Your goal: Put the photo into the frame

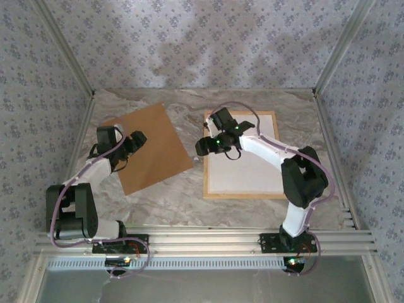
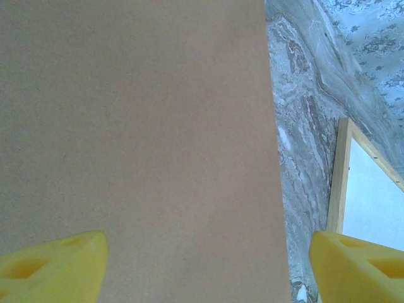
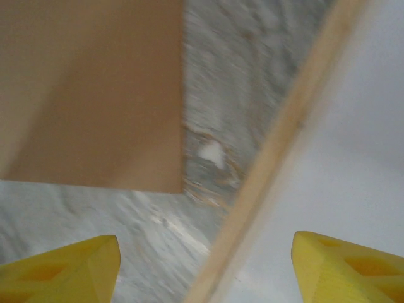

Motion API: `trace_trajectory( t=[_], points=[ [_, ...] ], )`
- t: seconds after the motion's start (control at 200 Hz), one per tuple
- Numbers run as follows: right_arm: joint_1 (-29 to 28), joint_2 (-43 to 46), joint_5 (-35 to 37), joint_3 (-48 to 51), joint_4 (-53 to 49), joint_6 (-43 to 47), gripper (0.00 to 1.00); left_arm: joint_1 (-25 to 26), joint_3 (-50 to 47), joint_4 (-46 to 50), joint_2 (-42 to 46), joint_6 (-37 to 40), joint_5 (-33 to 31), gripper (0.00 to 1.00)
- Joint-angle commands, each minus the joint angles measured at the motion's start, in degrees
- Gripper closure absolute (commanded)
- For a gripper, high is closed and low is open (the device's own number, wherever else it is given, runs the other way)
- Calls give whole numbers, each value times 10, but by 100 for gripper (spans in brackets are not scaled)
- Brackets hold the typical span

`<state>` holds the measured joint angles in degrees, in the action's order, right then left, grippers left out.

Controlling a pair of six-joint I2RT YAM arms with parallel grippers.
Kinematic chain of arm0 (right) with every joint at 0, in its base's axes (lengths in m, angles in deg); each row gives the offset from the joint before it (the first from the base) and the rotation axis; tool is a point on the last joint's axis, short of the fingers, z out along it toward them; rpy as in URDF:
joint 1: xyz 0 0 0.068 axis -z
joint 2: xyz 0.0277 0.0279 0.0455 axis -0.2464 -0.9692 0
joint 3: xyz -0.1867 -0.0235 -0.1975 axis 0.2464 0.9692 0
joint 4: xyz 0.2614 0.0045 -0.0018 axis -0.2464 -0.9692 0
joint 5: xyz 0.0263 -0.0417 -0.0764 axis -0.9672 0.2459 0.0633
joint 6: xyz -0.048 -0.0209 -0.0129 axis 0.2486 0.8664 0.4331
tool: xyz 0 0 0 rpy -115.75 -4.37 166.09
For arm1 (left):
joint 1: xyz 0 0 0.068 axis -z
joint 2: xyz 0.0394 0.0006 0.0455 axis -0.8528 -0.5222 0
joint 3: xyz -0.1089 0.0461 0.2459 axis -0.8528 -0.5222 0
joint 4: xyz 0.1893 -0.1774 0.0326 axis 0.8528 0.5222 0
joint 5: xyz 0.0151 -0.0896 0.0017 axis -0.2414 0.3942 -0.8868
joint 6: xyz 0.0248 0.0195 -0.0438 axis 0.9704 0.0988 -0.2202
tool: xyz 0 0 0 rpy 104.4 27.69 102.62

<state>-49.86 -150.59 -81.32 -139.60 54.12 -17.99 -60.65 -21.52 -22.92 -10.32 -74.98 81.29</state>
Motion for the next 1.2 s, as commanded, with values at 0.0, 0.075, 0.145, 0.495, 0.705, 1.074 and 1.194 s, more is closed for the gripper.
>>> trace_trajectory(
  t=[0.0, 0.075, 0.145, 0.495, 0.705, 1.074, 1.194],
  points=[
    [-17, 5, -58, 11, 151, -9, 25, 2, -5, -2, 4, 9, -17, 16],
    [-18, -26, -38, -10, 184, -38, 23, 1, -5, 4, 6, 16, -35, 16],
    [-18, -65, -9, -46, 189, -62, 22, -5, -5, 14, 5, 23, -54, 16],
    [-29, -275, 64, -285, 60, -79, 21, -117, -5, 29, -52, 21, -65, 16],
    [-38, -351, 38, -365, 15, -76, 21, -139, 41, 62, -107, 42, -74, 15],
    [-46, -386, -13, -376, 29, -102, 23, -145, 87, 93, -172, 58, -59, 15],
    [-49, -384, -34, -364, 31, -112, 24, -143, 88, 83, -184, 56, -19, 16]
  ],
)
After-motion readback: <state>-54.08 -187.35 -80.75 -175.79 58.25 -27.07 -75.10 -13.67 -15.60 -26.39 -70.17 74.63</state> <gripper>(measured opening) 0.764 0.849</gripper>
